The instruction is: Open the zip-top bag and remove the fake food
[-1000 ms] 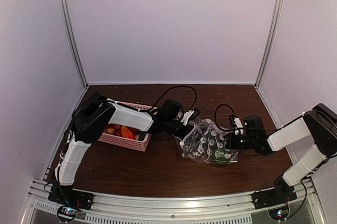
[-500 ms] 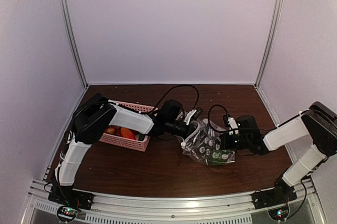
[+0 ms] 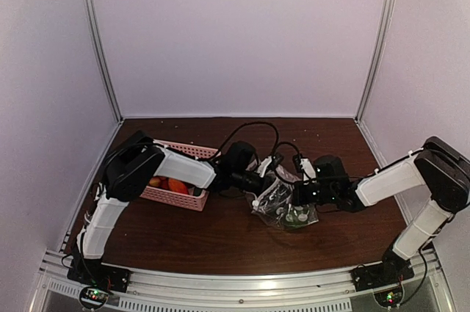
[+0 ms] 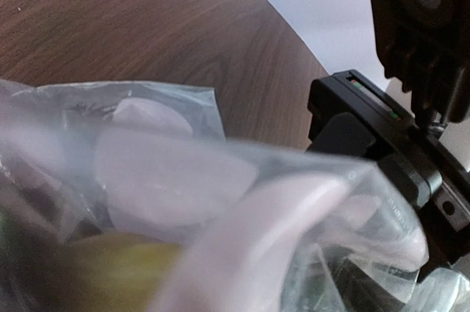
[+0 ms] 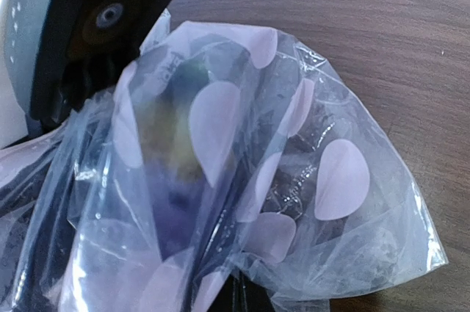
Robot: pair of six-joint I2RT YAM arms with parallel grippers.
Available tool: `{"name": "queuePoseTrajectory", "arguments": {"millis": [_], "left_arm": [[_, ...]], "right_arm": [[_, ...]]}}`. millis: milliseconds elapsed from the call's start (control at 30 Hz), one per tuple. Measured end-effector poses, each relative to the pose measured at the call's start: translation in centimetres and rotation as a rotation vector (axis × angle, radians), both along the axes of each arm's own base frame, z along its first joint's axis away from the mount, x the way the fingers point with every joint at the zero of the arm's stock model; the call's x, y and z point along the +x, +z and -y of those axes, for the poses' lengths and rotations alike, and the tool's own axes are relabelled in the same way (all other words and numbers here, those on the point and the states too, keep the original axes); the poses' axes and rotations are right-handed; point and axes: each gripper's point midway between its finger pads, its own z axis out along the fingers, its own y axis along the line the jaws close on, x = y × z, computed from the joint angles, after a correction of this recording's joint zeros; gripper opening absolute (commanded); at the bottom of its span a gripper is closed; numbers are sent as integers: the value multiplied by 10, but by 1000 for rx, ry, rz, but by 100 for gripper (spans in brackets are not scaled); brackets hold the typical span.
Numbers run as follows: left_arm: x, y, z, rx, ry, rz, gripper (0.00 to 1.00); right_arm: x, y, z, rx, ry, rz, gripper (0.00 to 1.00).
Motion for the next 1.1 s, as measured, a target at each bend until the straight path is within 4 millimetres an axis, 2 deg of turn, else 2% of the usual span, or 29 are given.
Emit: {"name": "queuePoseTrajectory", "arguments": {"millis": [167, 333, 567, 733, 1100], "left_arm": [[1, -1, -1, 1, 3, -2, 65], [1, 0, -7, 14, 20, 22, 59], [11, 4, -31, 62, 82, 61, 49], [23, 12, -50, 73, 129, 86, 47], [35, 34, -70, 73, 200, 136, 45]], "right_arm": [[1, 0, 1, -4, -3, 1, 0], [4, 14, 10, 17, -18, 34, 0], [11, 31, 56, 42, -126, 81, 0], [14, 36, 81, 39, -198, 98, 0], [14, 26, 124, -3, -355, 73, 0]]}}
